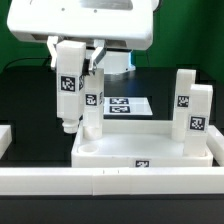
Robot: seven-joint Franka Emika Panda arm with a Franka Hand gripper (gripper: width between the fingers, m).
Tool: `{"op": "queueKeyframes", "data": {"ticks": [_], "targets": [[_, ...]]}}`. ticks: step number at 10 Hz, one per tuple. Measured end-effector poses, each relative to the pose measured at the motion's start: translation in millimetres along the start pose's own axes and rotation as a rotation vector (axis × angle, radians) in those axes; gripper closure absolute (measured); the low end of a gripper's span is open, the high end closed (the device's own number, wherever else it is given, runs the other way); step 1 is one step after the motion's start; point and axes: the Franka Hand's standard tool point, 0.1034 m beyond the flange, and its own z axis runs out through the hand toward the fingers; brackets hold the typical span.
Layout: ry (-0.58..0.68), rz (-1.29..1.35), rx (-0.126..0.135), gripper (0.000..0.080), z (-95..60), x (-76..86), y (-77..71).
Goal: Assemble desk
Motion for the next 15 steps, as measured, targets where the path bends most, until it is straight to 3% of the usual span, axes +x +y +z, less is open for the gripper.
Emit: {"op": "queueKeyframes", "data": {"ticks": [3, 6, 8, 9, 10, 13, 15], "targets": [[0.016, -0.01, 0.0, 0.0514, 4.7, -5.4, -10.4], [0.009, -0.007, 0.0, 0.0514, 5.7, -6.6, -8.9], [0.072, -0.22, -0.003, 0.0514, 1.2, -8.1, -14.5], [0.053, -0.266, 0.008, 0.0514, 3.5, -11.5, -16.0], [0.07, -0.263, -0.007, 0.0514, 6.1, -13.1, -10.0], [0.03, -0.262, 0.004, 0.0514, 10.0, -20.0, -11.5], [0.015, -0.208, 0.036, 0.0514, 2.8, -16.4, -18.1]]}}
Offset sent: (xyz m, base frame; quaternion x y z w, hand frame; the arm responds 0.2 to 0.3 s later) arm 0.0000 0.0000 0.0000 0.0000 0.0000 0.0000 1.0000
